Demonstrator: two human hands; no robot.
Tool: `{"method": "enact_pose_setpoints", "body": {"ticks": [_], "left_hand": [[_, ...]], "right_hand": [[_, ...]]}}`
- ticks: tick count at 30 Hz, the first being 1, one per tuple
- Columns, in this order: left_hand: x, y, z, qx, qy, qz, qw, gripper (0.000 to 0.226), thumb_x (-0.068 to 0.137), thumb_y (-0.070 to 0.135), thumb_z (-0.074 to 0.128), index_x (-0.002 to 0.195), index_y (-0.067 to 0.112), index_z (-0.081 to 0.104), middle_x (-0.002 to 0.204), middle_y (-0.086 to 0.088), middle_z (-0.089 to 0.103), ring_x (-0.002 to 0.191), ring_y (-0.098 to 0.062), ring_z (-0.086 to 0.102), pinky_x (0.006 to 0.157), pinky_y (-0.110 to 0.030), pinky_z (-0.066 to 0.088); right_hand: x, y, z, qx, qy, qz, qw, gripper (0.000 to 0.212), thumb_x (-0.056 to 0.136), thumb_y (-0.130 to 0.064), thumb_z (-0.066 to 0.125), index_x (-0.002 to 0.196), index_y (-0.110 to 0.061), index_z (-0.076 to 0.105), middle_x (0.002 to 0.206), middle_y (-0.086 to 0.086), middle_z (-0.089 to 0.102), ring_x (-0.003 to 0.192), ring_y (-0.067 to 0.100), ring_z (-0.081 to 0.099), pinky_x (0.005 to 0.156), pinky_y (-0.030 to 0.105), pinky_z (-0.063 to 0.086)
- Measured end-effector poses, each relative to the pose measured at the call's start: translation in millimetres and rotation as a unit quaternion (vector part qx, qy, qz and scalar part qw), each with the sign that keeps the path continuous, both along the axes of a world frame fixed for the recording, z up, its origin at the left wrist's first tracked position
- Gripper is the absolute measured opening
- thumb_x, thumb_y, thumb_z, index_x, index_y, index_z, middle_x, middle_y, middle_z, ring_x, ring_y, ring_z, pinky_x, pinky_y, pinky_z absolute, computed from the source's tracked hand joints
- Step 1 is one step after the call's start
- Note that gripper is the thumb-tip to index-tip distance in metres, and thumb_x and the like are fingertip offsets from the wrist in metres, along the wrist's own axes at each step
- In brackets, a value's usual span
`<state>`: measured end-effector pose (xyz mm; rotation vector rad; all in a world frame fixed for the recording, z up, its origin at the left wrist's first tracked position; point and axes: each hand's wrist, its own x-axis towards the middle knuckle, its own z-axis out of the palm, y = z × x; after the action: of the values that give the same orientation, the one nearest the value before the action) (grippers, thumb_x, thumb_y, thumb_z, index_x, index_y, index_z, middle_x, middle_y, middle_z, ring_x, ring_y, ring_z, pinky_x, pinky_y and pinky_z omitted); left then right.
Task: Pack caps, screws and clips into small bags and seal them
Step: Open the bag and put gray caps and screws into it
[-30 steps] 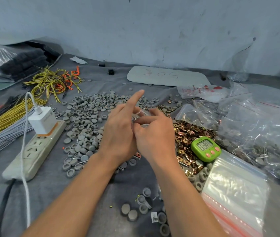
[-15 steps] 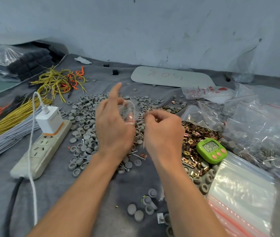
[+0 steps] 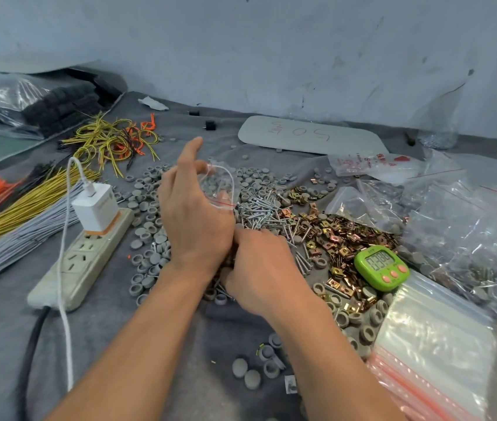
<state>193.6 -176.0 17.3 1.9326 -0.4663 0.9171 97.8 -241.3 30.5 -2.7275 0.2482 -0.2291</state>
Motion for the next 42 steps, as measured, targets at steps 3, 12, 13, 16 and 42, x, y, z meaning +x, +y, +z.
{"method": "enact_pose_setpoints", "body": {"ticks": [3, 12, 13, 16, 42], "left_hand": [[0, 0, 0, 0.002, 0.005, -0.006, 1.000, 0.085, 0.075, -0.001, 0.076, 0.151, 0.017, 0.043, 0.110, 0.003, 0.065, 0.109, -0.013, 0.051, 0.091, -0.018, 0.031], [-3, 0, 0, -0.002, 0.007, -0.014, 1.000, 0.076, 0.082, 0.005, 0.074, 0.151, 0.016, 0.043, 0.109, 0.003, 0.066, 0.110, -0.017, 0.054, 0.092, -0.018, 0.031], [-3, 0, 1, -0.001, 0.009, -0.014, 1.000, 0.076, 0.082, 0.005, 0.075, 0.151, 0.017, 0.043, 0.109, 0.003, 0.066, 0.109, -0.017, 0.054, 0.092, -0.019, 0.032], [-3, 0, -1, 0.005, 0.010, -0.018, 1.000, 0.077, 0.081, 0.006, 0.077, 0.150, 0.018, 0.044, 0.108, 0.007, 0.065, 0.109, -0.011, 0.052, 0.093, -0.022, 0.034], [-21, -2, -4, 0.155, 0.012, -0.254, 0.955, 0.095, 0.071, 0.003, 0.073, 0.156, 0.030, 0.039, 0.114, 0.017, 0.063, 0.111, -0.004, 0.055, 0.097, -0.002, 0.029]], "right_hand": [[-1, -1, 1, -0.012, 0.008, 0.009, 1.000, 0.027, 0.082, -0.020, 0.068, 0.091, -0.028, 0.044, 0.097, -0.001, 0.064, 0.105, 0.033, 0.060, 0.098, 0.044, 0.037], [-7, -5, -1, -0.004, 0.015, -0.042, 0.999, 0.016, 0.088, -0.016, 0.062, 0.098, -0.025, 0.071, 0.093, 0.004, 0.071, 0.095, 0.033, 0.068, 0.078, 0.033, 0.046], [-8, -7, -1, 0.015, 0.010, -0.059, 0.998, 0.017, 0.089, -0.017, 0.061, 0.099, -0.024, 0.072, 0.092, 0.007, 0.072, 0.092, 0.034, 0.068, 0.077, 0.033, 0.051], [-9, -13, -3, 0.060, -0.032, -0.100, 0.993, 0.017, 0.093, -0.018, 0.058, 0.097, -0.023, 0.073, 0.085, 0.006, 0.073, 0.084, 0.033, 0.068, 0.078, 0.038, 0.057], [10, -39, -4, 0.335, -0.178, -0.160, 0.911, 0.009, 0.085, -0.030, 0.073, 0.087, -0.030, 0.082, 0.075, -0.010, 0.076, 0.076, 0.012, 0.072, 0.075, 0.040, 0.060]]}}
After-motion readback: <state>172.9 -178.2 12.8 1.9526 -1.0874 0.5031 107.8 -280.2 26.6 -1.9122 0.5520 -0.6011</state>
